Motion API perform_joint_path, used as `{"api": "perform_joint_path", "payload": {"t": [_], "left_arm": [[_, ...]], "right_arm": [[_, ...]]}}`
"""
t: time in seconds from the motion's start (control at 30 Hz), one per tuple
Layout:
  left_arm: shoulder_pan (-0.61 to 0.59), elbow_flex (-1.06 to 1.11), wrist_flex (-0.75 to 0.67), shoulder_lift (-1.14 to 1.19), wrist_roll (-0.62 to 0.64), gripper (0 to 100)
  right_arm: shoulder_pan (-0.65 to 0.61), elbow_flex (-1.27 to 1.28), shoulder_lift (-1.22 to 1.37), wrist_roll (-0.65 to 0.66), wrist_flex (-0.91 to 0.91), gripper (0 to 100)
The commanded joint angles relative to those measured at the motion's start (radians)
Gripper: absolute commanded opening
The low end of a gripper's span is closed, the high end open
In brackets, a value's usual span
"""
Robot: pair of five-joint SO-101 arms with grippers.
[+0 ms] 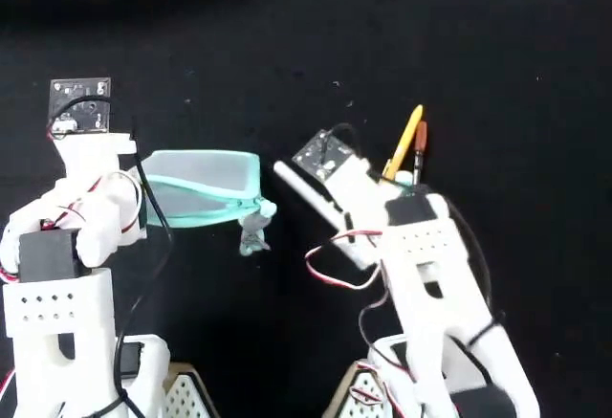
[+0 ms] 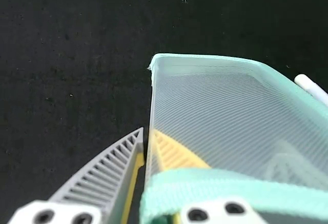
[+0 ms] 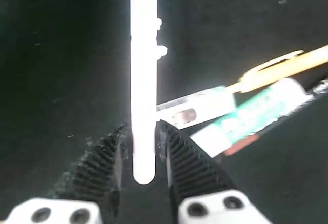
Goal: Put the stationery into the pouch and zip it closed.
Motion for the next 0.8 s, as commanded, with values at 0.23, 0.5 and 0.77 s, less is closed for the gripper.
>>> {"api": "perform_joint_path", "payload": {"t": [0.23, 0.5, 0.77], "left_arm": [[-0.058, -0.002, -0.034, 0.0, 0.003, 3], [-0.084, -0.067, -0.032, 0.206, 0.011, 3], [-0.183, -0.12, -0.035, 0.347, 0.011, 3]], "right_arm": [[-0.08, -0.067, 0.147, 0.129, 0.112, 14.8], [-0.155, -0.125, 0.021, 0.044, 0.103, 21.0], [-0.319, -0.145, 0.151, -0.107, -0.181, 19.3]]}}
